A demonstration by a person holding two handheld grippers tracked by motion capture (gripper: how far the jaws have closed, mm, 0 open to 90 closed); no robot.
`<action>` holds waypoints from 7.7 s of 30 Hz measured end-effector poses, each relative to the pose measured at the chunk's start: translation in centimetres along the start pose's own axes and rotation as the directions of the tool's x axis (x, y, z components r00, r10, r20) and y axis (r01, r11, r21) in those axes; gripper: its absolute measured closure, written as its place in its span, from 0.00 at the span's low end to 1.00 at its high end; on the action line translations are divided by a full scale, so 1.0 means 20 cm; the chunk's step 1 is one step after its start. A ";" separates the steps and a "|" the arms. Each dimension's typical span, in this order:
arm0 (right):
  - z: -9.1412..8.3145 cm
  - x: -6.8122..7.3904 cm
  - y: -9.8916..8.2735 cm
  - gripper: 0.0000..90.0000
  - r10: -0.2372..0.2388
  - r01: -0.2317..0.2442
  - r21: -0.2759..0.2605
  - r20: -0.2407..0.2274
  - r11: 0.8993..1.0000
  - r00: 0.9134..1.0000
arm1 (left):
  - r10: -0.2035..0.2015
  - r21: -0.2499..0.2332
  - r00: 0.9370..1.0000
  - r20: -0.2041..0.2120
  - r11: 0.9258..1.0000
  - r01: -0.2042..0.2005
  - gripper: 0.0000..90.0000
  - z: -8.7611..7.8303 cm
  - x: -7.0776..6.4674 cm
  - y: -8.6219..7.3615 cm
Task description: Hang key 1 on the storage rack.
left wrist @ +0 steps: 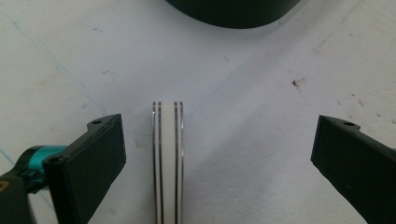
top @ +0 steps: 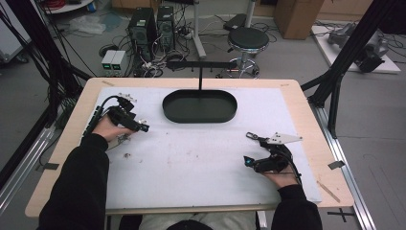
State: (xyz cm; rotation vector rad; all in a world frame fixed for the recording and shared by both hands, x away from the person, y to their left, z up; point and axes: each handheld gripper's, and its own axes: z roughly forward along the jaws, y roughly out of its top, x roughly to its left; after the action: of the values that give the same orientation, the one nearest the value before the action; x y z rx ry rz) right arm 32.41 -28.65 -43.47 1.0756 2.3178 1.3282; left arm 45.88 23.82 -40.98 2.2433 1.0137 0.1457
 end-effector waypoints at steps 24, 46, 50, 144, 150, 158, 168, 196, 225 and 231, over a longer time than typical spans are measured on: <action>-0.01 0.00 0.00 0.01 0.001 -0.001 0.004 -0.007 1.000 1.000 | -0.045 0.124 0.986 -0.159 0.990 0.065 0.65 0.02 0.08 -0.04; 0.00 0.00 0.00 0.01 -0.005 0.005 0.001 -0.016 1.000 1.000 | -0.054 -0.092 0.983 -0.177 0.995 0.038 0.83 -0.21 -0.01 0.00; 0.00 0.00 0.00 0.01 -0.002 0.002 -0.005 -0.019 1.000 1.000 | -0.043 -0.209 0.978 -0.204 0.978 -0.001 0.83 -0.34 -0.04 0.01; 0.04 0.00 0.02 0.01 -0.012 0.010 -0.018 -0.095 1.000 0.995 | -0.045 -0.546 0.992 -0.115 0.837 -0.025 0.83 -0.26 -0.23 0.98; 0.06 0.01 0.02 0.01 -0.023 0.023 0.002 -0.094 1.000 0.995 | -0.035 -0.537 0.989 -0.143 0.842 -0.047 0.83 -0.23 -0.24 1.04; 0.05 0.01 0.02 0.01 -0.026 0.027 0.004 -0.089 1.000 0.996 | -0.059 -0.500 0.979 -0.194 0.865 -0.047 0.83 -0.21 -0.22 1.10; 0.06 0.01 0.01 0.01 -0.032 0.033 0.019 -0.084 0.999 0.996 | -0.104 -0.502 0.971 -0.216 0.865 -0.019 0.83 -0.20 -0.18 1.10; 0.04 0.01 0.01 0.01 -0.032 0.032 0.005 -0.078 0.999 0.996 | -0.003 -0.404 0.999 -0.042 0.914 -0.014 0.02 -0.23 -0.21 0.82; 0.04 0.00 0.01 0.01 -0.034 0.036 0.021 -0.062 0.999 0.998 | 0.069 -0.399 0.997 0.034 0.916 -0.049 0.02 -0.27 -0.30 0.45; 0.04 0.00 0.01 0.01 -0.035 0.036 0.022 -0.057 0.999 0.998 | 0.073 -0.397 0.997 0.019 0.916 -0.059 0.02 -0.30 -0.34 0.38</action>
State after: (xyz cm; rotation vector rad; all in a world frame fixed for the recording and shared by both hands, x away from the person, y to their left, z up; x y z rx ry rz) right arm 32.92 -27.98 -43.81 1.0109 2.3867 1.3390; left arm 43.96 18.54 -30.58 1.9006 0.8059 0.3133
